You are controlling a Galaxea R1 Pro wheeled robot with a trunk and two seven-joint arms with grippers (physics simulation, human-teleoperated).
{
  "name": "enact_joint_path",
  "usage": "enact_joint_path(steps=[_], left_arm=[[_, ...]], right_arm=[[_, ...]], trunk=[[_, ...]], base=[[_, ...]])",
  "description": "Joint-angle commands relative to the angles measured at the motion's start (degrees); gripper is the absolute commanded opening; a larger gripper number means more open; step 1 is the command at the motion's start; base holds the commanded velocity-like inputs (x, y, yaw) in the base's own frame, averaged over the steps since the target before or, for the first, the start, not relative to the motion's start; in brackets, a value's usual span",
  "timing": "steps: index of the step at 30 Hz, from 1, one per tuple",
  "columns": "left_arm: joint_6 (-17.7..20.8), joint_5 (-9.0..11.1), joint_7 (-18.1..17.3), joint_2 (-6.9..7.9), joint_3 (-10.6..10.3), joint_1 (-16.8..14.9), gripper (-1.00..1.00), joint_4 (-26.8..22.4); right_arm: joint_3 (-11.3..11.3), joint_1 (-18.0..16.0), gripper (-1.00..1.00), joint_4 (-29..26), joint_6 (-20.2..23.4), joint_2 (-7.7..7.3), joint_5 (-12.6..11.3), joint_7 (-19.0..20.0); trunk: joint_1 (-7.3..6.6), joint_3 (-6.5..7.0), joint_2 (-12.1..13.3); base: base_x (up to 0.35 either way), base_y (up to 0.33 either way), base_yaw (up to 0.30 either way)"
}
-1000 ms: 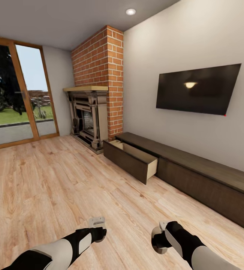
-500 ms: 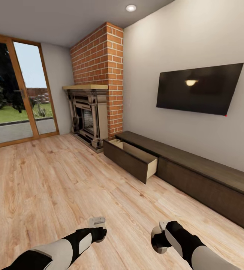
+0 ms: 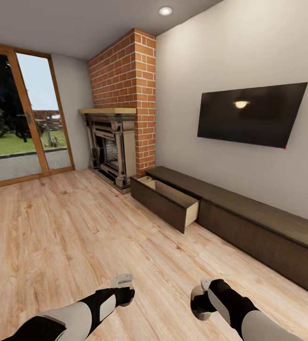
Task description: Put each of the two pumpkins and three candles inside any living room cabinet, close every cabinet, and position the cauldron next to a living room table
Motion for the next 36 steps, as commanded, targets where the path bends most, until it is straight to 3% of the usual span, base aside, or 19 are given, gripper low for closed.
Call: enact_joint_path(steps=[1,12,19,36], left_arm=[[0.1,0.5,0.1,-0.03,-0.5,-0.1,-1.0,0.1],[0.0,0.5,0.1,-0.11,-0.5,-0.1,-1.0,0.1],[0.0,0.6,0.1,-0.12,-0.5,-0.1,-1.0,0.1],[0.1,0.6,0.1,-0.12,-0.5,-0.1,-1.0,0.1]], right_arm=[[0.4,0.0,-1.0,-0.1,0.2,-0.07,-0.5,-0.2],[0.4,0.0,-1.0,-0.1,0.2,-0.15,-0.5,-0.2],[0.3,0.0,-1.0,-0.1,0.2,-0.15,-0.5,-0.2],[0.4,0.0,-1.0,-0.1,0.2,-0.15,-0.5,-0.2]], trunk=[[-0.23,0.03,0.4],[-2.65,1.65,4.8],[-2.65,1.65,4.8],[-2.65,1.65,4.8]], base=[[0.0,0.0,0.0],[0.0,0.0,0.0],[0.041,0.013,0.0],[0.291,0.145,0.0]])
